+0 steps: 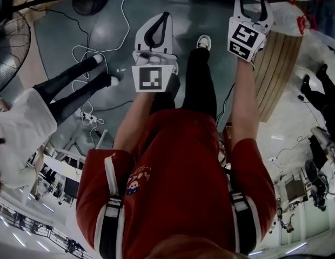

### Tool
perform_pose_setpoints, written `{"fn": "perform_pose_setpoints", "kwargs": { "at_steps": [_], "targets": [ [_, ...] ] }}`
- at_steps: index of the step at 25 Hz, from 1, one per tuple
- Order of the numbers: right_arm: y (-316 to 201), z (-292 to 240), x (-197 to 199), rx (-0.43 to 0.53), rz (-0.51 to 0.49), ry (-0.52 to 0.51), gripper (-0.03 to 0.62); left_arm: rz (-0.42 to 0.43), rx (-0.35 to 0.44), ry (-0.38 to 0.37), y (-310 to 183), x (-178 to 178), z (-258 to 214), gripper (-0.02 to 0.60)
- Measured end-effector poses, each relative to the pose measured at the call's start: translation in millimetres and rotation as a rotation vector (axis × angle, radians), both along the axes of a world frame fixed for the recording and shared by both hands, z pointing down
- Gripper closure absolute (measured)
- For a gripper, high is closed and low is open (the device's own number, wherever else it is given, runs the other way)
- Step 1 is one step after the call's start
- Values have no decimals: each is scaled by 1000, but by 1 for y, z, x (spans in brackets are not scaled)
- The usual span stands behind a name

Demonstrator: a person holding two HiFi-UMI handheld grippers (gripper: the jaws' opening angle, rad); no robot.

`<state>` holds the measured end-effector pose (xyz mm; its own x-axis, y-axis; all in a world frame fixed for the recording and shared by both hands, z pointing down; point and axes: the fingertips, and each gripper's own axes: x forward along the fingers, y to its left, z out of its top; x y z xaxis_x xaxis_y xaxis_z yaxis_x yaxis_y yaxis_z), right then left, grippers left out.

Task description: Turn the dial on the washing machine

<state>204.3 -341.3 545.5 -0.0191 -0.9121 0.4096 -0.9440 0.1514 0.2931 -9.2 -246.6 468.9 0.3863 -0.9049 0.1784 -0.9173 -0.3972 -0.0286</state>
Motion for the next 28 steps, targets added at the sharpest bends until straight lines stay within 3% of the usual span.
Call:
{"fn": "perform_pose_setpoints", "kwargs": {
  "at_steps": [3,10,28],
  "targets": [
    [0,-1,-1,-3,-1,-53,320,1,3,1,0,-1,-2,566],
    [2,-1,4,-4,26,-295,319,2,-2,4,2,1,-3,565],
    [2,2,5,-4,33,-303,319,0,-8,12,3,1,0,566]
  ]
}}
